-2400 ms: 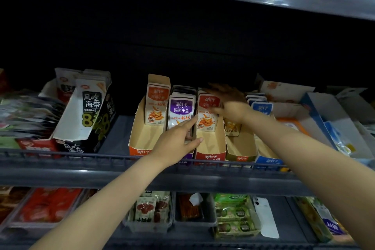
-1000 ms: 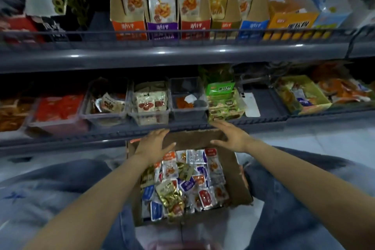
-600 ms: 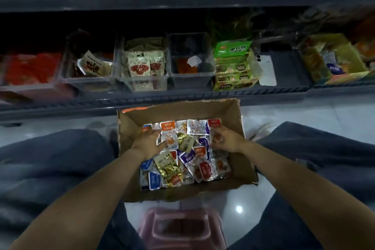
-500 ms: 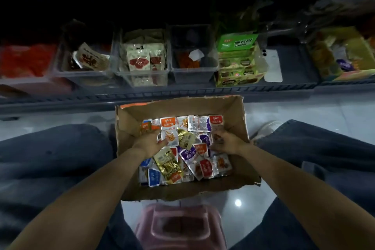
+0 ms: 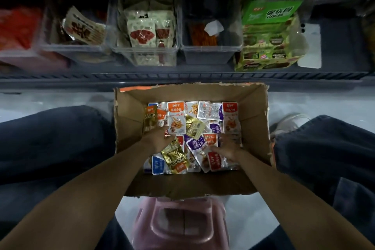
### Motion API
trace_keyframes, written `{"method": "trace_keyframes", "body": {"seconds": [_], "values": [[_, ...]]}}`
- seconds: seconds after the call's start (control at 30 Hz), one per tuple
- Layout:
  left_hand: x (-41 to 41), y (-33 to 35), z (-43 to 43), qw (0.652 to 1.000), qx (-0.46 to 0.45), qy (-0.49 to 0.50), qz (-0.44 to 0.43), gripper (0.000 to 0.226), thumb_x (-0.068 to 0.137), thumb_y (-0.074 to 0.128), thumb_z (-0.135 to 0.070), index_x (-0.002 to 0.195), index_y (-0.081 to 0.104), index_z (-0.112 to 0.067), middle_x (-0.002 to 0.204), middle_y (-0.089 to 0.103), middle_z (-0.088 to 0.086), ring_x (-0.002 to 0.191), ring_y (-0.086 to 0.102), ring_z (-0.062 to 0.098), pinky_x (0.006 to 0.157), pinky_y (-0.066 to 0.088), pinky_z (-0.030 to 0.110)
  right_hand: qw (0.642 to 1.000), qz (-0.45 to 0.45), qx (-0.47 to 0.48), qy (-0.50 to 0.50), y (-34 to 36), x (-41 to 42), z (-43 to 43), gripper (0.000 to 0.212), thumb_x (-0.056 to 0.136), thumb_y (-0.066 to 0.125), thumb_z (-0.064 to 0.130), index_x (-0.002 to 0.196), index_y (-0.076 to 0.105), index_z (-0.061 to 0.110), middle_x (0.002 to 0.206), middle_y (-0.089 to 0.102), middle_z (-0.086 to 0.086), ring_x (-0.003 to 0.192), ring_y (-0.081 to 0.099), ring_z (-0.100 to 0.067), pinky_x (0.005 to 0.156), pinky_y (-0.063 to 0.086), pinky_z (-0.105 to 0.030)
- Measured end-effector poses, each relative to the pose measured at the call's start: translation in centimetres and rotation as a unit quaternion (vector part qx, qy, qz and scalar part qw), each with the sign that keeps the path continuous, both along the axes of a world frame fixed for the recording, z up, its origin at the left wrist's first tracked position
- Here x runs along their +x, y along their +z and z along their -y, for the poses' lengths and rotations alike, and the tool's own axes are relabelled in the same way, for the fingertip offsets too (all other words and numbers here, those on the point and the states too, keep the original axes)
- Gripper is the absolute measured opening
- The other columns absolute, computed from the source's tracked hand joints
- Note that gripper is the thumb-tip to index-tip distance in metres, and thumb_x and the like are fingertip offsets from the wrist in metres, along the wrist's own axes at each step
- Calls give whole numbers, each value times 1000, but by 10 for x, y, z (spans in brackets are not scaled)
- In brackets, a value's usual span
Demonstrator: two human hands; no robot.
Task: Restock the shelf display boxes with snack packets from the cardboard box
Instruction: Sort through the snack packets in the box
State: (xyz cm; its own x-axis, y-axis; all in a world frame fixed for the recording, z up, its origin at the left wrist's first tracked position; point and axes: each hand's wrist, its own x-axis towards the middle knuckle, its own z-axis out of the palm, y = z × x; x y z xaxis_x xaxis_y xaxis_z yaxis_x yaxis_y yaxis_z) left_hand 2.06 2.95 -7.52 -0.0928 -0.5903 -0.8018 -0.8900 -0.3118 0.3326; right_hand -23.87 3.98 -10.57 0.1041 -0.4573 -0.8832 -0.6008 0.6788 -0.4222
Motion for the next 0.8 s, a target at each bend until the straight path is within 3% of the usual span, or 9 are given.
{"method": "trace_keyframes", "body": {"seconds": [0.07,0.17,0.3,0.4,0.53,0.6,0.67,0.73,0.8], "values": [[-1,-4,-4,1000,24,8,-2,61,96,40,-50,148,27,-21,149,37,8,131,42,27,106,38,38,999,-1,3,-43,-6,7,-2,70,73,80,24,131,41,12,126,54,-11,117,53,-29,98,45,-39],[2,-9,-6,999,39,17,-23,57,97,40,-48,147,29,-23,149,38,6,132,40,26,107,36,40,997,-19,-15,-71,-18,19,-3,60,71,82,27,120,50,14,112,59,-7,107,56,-24,91,47,-35],[5,-9,-8,997,45,46,-50,53,97,42,-46,145,33,-24,147,42,5,129,44,24,104,40,41,997,16,-18,-70,-24,41,-1,44,77,78,19,117,61,11,113,63,-3,105,58,-17,82,46,-21],[6,-9,-8,996,46,56,-46,53,98,42,-42,146,31,-22,146,41,7,128,45,25,102,42,37,998,21,-38,-40,-27,57,-1,40,78,77,16,115,64,6,109,66,-6,104,62,-21,80,46,-24],[9,-9,-6,990,55,106,-69,47,97,45,-41,140,39,-24,132,53,4,106,59,21,87,53,37,999,16,-33,-35,-27,65,1,39,80,75,17,115,65,4,112,67,-10,95,62,-19,75,45,-20],[8,-6,-4,986,54,132,-81,42,98,45,-39,137,43,-24,129,56,2,107,59,20,89,51,37,996,47,-25,-66,-20,58,2,31,81,73,9,109,66,-3,104,68,-14,79,61,-15,66,47,-15],[7,-1,-2,984,47,149,-89,40,97,46,-39,135,46,-25,129,57,2,109,58,19,94,50,38,989,91,1,-115,-10,47,3,30,81,71,3,111,66,0,100,66,-8,80,62,-14,60,48,-9],[5,7,1,983,44,154,-92,45,96,45,-45,137,44,-25,133,55,2,113,56,19,97,48,38,981,126,23,-143,-5,31,4,30,79,74,7,108,68,9,101,68,-4,93,64,-19,71,51,-17],[-1,16,3,982,44,160,-89,52,96,44,-48,142,37,-24,139,48,1,121,51,22,97,44,32,979,149,40,-131,4,17,9,21,76,76,17,97,71,16,96,72,-4,93,66,-23,77,52,-29]]}}
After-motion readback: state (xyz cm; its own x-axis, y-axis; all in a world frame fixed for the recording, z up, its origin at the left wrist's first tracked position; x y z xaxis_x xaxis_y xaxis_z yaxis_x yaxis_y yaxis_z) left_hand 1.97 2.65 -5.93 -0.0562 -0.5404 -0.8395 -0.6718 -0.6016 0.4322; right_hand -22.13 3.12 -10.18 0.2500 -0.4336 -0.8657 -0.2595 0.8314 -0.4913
